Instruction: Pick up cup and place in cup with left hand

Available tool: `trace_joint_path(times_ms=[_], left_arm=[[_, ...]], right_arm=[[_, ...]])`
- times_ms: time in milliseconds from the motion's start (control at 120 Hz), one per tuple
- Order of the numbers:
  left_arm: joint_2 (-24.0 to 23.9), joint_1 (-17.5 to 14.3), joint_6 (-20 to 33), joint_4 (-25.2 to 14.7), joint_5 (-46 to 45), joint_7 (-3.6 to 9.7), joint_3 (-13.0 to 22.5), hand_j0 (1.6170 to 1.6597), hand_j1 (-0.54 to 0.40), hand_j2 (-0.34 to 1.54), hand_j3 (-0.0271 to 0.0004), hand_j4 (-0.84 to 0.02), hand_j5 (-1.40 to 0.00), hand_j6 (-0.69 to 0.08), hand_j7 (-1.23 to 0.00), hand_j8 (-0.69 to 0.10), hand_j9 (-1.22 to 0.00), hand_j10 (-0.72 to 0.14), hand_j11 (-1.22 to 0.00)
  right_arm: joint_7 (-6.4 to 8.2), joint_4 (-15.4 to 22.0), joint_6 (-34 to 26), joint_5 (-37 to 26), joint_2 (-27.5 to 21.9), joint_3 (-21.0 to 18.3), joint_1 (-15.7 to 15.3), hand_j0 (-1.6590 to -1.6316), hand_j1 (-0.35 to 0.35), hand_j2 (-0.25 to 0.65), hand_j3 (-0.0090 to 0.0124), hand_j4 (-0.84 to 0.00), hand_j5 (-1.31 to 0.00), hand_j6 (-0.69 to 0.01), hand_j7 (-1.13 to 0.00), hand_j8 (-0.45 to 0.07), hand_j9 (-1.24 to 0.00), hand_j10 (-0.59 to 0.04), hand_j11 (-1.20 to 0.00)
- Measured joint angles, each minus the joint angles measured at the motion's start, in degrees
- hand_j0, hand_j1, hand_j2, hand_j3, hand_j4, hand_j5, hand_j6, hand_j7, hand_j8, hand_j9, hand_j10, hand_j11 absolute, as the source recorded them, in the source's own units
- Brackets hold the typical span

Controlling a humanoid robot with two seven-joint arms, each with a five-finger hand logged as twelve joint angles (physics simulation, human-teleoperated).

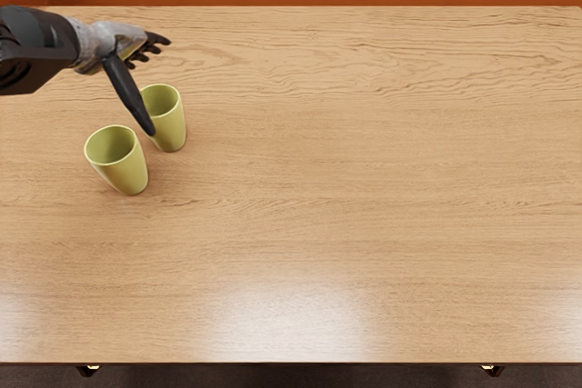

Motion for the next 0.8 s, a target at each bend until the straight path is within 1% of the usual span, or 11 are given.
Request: trace_joint_path(times_ms=[83,283,417,542,617,717,800], left_arm=[[0.00,-0.07,1.43,0.38,0.04,0.00,1.12,1.6581,0.349,0.00,0.0000,-0.003,0.00,-0.004,0.00,-0.004,0.00,-0.003,0.00],[-1.04,0.35,3.70,1.35,0.02,0.00,2.49,1.6581,0.349,0.00,0.0000,-0.003,0.00,-0.004,0.00,-0.004,0.00,-0.003,0.00],[-1.06,0.77,4.30,2.25,0.02,0.00,3.06,1.6581,0.349,0.00,0.0000,-0.003,0.00,-0.004,0.00,-0.004,0.00,-0.003,0.00],[-1.14,0.94,4.40,4.17,0.43,0.00,3.22,1.6581,0.349,0.00,0.0000,-0.003,0.00,-0.004,0.00,-0.004,0.00,-0.003,0.00],[-3.32,1.63,4.39,5.56,1.21,0.00,3.26,1.6581,0.349,0.00,0.0000,-0.003,0.00,-0.004,0.00,-0.004,0.00,-0.003,0.00],[-5.34,1.42,4.39,7.12,2.05,0.00,3.28,1.6581,0.349,0.00,0.0000,-0.003,0.00,-0.004,0.00,-0.004,0.00,-0.003,0.00],[-5.54,1.64,4.36,8.41,2.34,0.00,3.29,1.6581,0.349,0.00,0.0000,-0.003,0.00,-0.004,0.00,-0.004,0.00,-0.003,0.00]], right_arm=[[0.04,0.01,0.00,0.00,0.00,0.00,0.00,-1.6581,-0.314,-0.006,0.0000,-0.029,-0.04,-0.029,-0.04,-0.029,-0.04,-0.029,-0.04],[0.00,0.00,0.00,0.00,0.00,-0.01,0.00,-1.6581,-0.314,-0.006,0.0000,-0.029,-0.04,-0.030,-0.04,-0.029,-0.04,-0.029,-0.04],[-0.01,0.01,0.00,0.00,0.00,0.00,0.00,-1.6581,-0.314,-0.006,0.0000,-0.029,-0.04,-0.030,-0.04,-0.029,-0.04,-0.029,-0.04],[-0.06,0.00,0.00,0.00,0.00,-0.05,0.00,-1.6581,-0.314,-0.006,0.0000,-0.029,-0.04,-0.030,-0.04,-0.029,-0.04,-0.029,-0.04],[-0.08,0.00,0.00,0.00,0.00,-0.07,0.00,-1.6581,-0.314,-0.006,0.0000,-0.029,-0.04,-0.030,-0.04,-0.029,-0.04,-0.029,-0.04],[0.00,0.00,0.00,0.00,0.00,-0.08,0.00,-1.6581,-0.314,-0.006,0.0000,-0.029,-0.04,-0.030,-0.04,-0.029,-0.04,-0.029,-0.04],[0.04,0.00,0.00,0.00,0.00,-0.09,0.00,-1.6581,-0.314,-0.006,0.0000,-0.029,-0.04,-0.029,-0.04,-0.029,-0.04,-0.029,-0.04]])
